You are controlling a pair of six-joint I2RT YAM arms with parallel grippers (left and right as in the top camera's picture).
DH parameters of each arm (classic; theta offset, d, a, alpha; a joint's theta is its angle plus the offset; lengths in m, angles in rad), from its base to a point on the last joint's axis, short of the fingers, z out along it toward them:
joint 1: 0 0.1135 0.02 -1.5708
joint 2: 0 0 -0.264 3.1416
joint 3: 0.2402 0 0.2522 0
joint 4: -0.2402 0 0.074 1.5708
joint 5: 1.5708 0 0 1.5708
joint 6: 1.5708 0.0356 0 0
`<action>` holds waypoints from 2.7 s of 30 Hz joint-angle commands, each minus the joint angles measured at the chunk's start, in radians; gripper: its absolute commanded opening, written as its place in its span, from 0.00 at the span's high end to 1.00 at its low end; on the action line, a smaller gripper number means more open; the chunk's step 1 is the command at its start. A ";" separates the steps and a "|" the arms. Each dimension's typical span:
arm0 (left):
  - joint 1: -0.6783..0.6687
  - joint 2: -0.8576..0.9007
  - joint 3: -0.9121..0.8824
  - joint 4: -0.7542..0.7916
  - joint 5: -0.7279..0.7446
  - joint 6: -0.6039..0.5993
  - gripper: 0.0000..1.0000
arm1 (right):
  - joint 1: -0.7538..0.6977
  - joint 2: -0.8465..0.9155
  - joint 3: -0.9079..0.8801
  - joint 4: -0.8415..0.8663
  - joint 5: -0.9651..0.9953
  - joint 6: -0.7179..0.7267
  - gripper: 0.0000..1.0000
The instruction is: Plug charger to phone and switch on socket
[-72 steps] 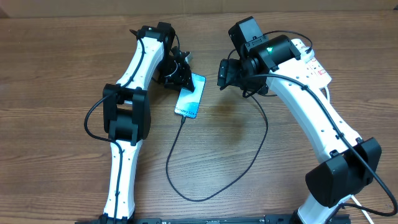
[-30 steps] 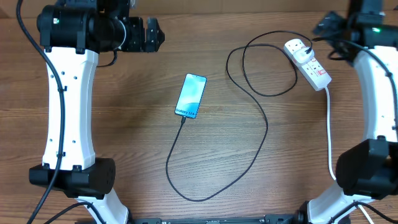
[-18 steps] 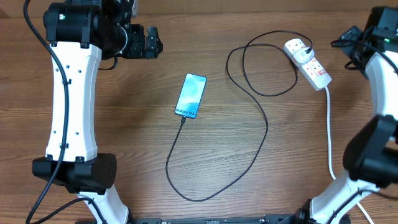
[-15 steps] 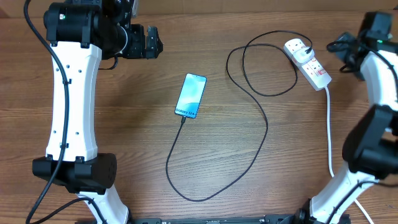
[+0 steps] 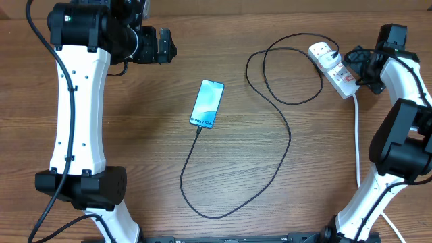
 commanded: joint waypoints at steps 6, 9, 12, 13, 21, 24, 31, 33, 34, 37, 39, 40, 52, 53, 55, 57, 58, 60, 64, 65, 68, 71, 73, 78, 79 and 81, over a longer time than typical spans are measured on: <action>-0.005 0.005 -0.002 -0.002 -0.012 -0.010 0.00 | 0.003 0.064 0.003 0.041 -0.018 0.100 0.00; -0.005 0.005 -0.002 -0.002 -0.013 -0.010 0.00 | 0.003 0.074 0.003 0.050 -0.016 0.100 0.00; -0.005 0.005 -0.002 -0.002 -0.013 -0.010 0.00 | 0.003 0.085 0.002 0.052 -0.016 0.100 0.00; -0.005 0.005 -0.002 -0.002 -0.013 -0.010 0.00 | 0.003 0.090 0.003 0.053 -0.016 0.100 0.00; -0.005 0.005 -0.002 -0.002 -0.013 -0.010 0.00 | 0.004 0.115 0.002 0.053 -0.034 0.103 0.00; -0.005 0.005 -0.002 -0.002 -0.013 -0.010 0.00 | 0.003 0.115 0.003 0.053 -0.071 0.102 0.00; -0.005 0.005 -0.002 -0.002 -0.013 -0.010 0.00 | 0.003 0.115 0.003 0.046 -0.091 0.100 0.00; -0.005 0.005 -0.002 -0.002 -0.013 -0.010 0.00 | 0.004 0.115 0.003 0.045 -0.092 0.099 0.00; -0.005 0.005 -0.002 -0.002 -0.013 -0.010 0.00 | 0.004 0.115 0.003 0.044 -0.092 0.099 0.00; -0.005 0.005 -0.002 -0.002 -0.013 -0.010 0.00 | 0.004 0.115 0.003 0.036 -0.106 0.095 0.00; -0.005 0.005 -0.002 -0.002 -0.013 -0.010 0.00 | 0.004 0.115 0.002 0.035 -0.106 0.082 0.00; -0.005 0.005 -0.002 -0.002 -0.013 -0.010 0.00 | 0.004 0.115 0.003 0.035 -0.106 0.074 0.00; -0.005 0.005 -0.002 -0.002 -0.013 -0.010 0.00 | 0.005 0.115 0.002 0.015 -0.110 0.064 0.00; -0.005 0.005 -0.002 -0.002 -0.013 -0.010 0.00 | 0.005 0.115 0.002 0.014 -0.118 0.056 0.00; -0.005 0.005 -0.002 -0.002 -0.013 -0.010 0.00 | 0.006 0.115 0.002 0.009 -0.117 0.055 0.00; -0.005 0.005 -0.002 -0.002 -0.013 -0.010 0.00 | 0.008 0.115 0.002 0.003 -0.117 0.053 0.00; -0.005 0.005 -0.002 -0.002 -0.013 -0.010 0.00 | 0.008 0.115 0.002 -0.002 -0.117 0.053 0.00; -0.005 0.005 -0.002 -0.002 -0.013 -0.010 0.00 | 0.008 0.115 0.002 -0.010 -0.117 0.053 0.00; -0.005 0.005 -0.002 -0.002 -0.013 -0.010 0.00 | 0.008 0.115 0.002 -0.020 -0.117 0.053 0.00; -0.005 0.005 -0.002 -0.002 -0.013 -0.010 0.00 | 0.008 0.115 0.002 -0.024 -0.119 0.053 0.00; -0.005 0.005 -0.002 -0.002 -0.013 -0.010 0.00 | 0.008 0.115 0.002 -0.026 -0.129 0.041 0.00; -0.005 0.005 -0.002 -0.002 -0.013 -0.010 0.00 | 0.008 0.115 0.002 -0.026 -0.129 0.034 0.00; -0.005 0.005 -0.002 -0.002 -0.013 -0.010 0.00 | 0.008 0.115 0.002 -0.026 -0.129 0.022 0.00; -0.005 0.005 -0.002 -0.002 -0.013 -0.010 0.00 | 0.008 0.115 0.004 -0.029 -0.136 0.019 0.00; -0.005 0.005 -0.002 -0.002 -0.013 -0.010 0.00 | 0.008 0.115 0.006 -0.034 -0.135 0.019 0.00; -0.005 0.005 -0.002 -0.002 -0.013 -0.010 0.01 | 0.004 0.107 0.024 -0.056 -0.135 0.020 0.00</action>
